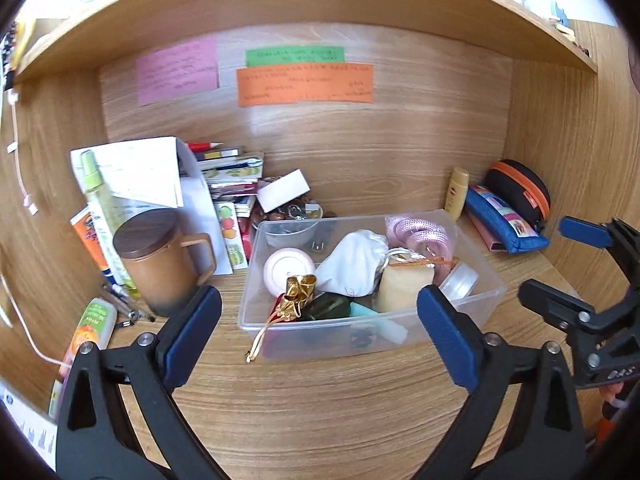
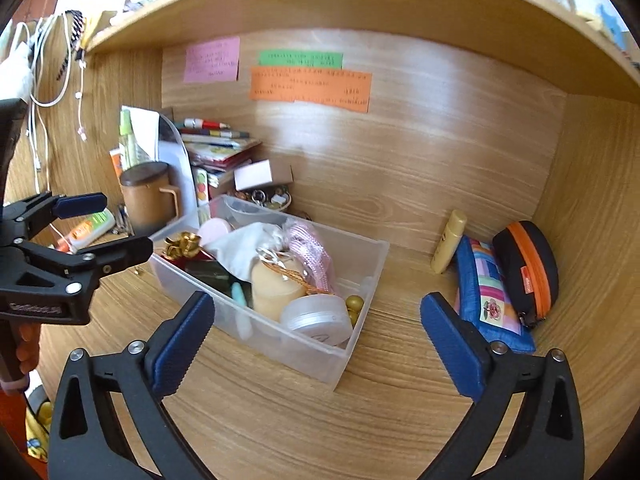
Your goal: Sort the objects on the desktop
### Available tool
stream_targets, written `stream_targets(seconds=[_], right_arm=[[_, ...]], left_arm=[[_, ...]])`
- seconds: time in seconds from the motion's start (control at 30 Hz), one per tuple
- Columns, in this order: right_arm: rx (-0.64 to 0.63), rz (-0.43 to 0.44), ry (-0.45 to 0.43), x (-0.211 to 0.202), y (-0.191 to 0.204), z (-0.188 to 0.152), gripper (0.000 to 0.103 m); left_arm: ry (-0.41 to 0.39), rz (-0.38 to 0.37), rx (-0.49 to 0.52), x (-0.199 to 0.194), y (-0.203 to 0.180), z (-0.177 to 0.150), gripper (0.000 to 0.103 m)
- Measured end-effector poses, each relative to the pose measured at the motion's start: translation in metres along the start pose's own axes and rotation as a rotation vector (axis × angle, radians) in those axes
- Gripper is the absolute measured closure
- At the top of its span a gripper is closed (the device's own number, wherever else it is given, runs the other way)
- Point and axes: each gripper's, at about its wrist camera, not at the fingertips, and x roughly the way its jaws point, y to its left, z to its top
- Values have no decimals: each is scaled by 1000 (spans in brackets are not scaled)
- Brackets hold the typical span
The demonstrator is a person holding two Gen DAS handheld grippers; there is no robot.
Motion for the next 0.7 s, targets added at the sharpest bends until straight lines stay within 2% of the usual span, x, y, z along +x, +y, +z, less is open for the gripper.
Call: stream_targets(seconds=[0.13,0.27,0.33,0.7], right_arm=[[13,-45,-22,-15,4,-6,0],[33,-60,-36,-27,4,-13,0],[43,-63,-35,-31,4,-16,0],[90,-61,8,-23,-6,-21,0]], left_arm=[[-15,6,-16,-8,-1,-6,3],[-16,30,-33,-10,-2,-13,3],[-4,19,-28,-9,-4,-16,3],[-3,-3,-32,-6,-8,-27,3]])
